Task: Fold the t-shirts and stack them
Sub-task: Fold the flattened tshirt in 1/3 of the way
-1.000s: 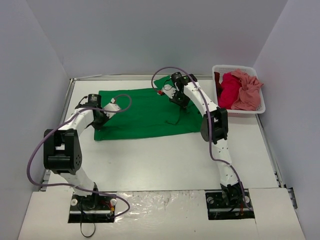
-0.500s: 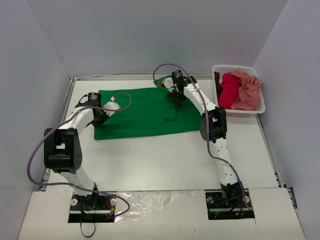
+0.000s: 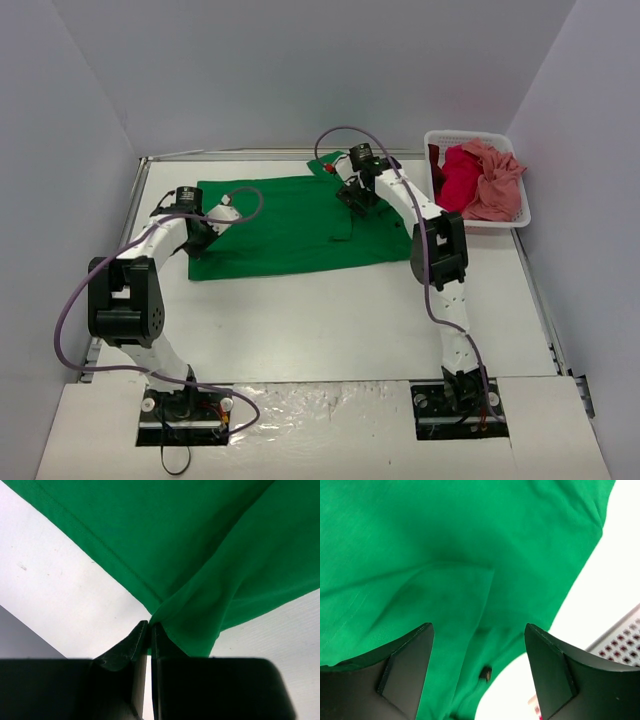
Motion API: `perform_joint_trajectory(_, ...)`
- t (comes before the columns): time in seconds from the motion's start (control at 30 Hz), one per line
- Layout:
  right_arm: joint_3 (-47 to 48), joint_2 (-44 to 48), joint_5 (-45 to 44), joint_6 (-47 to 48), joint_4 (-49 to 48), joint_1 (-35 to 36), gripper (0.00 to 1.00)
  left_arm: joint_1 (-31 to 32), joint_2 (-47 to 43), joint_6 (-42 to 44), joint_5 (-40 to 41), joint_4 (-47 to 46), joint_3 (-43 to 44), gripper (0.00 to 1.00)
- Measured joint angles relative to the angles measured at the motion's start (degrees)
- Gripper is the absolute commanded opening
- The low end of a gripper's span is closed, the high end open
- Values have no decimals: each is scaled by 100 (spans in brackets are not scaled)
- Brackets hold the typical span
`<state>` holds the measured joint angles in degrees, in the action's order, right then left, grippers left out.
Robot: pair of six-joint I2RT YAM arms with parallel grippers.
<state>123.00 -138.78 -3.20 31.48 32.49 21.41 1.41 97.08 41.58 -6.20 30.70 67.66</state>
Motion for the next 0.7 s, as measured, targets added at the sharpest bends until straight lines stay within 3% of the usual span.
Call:
perform_joint_trajectory(0.23, -693, 656, 90, -9, -81, 4, 70, 0, 0, -15, -42, -4, -81, 3)
perform_joint_trajectory(0.7, -863, 667, 109, -22, -107, 361, 71, 0, -68, -72, -129, -20, -302, 3)
